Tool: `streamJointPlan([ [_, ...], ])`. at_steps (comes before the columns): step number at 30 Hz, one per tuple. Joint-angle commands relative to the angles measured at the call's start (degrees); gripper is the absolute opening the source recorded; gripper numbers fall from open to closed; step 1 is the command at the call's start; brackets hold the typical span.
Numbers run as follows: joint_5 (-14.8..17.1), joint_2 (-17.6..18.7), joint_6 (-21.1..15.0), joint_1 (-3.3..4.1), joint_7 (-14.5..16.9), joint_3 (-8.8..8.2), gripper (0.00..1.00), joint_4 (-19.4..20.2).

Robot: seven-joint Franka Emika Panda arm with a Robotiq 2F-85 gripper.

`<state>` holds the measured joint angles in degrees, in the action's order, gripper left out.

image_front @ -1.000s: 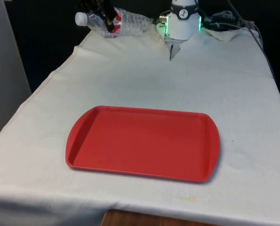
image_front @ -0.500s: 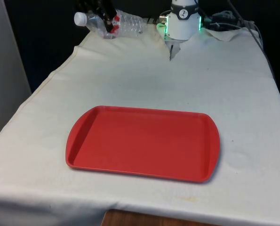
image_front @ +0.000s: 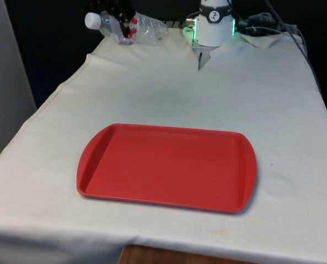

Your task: Place the bottle upright on the tray.

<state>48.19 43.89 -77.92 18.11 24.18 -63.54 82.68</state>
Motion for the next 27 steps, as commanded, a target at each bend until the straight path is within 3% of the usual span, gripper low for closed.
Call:
streamJointPlan([
  [1, -0.4, -0.4, -0.6, 0.57, 0.3, -0.4, 0.32, 0.2],
  [4, -1.0, -0.6, -0.7, 0.74, 0.9, -0.46, 0.32, -0.1],
  [5, -0.7, -0.2, 0.0, 0.06, 0.6, 0.0, 0.32, -0.5],
  [6, -1.2, -0.6, -0.7, 0.8, 1.0, -0.52, 0.32, -0.2],
  [12, -2.8, -1.0, -0.9, 1.2, 2.2, -0.57, 0.32, -1.0],
  [13, -2.5, -0.6, 0.0, 0.34, 2.1, -0.06, 0.32, -1.6],
  [14, -2.7, -0.6, 0.0, 0.4, 2.2, -0.06, 0.32, -1.7],
  [15, -3.3, -1.1, -0.9, 1.43, 2.5, -0.63, 0.32, -1.1],
  [17, -3.8, -1.3, -0.9, 1.66, 2.6, -0.63, 0.32, -1.1],
  [21, -5.7, -1.7, -1.1, 1.89, 3.6, -0.57, 0.32, -1.3],
  [22, -5.5, -1.4, -0.1, 1.15, 3.3, -0.06, 0.32, -1.8],
  [23, -6.0, -1.7, -1.2, 1.89, 3.7, -0.57, 0.32, -1.3],
  [27, -7.4, -1.7, -1.8, 1.95, 4.8, -0.46, 0.32, -1.5],
])
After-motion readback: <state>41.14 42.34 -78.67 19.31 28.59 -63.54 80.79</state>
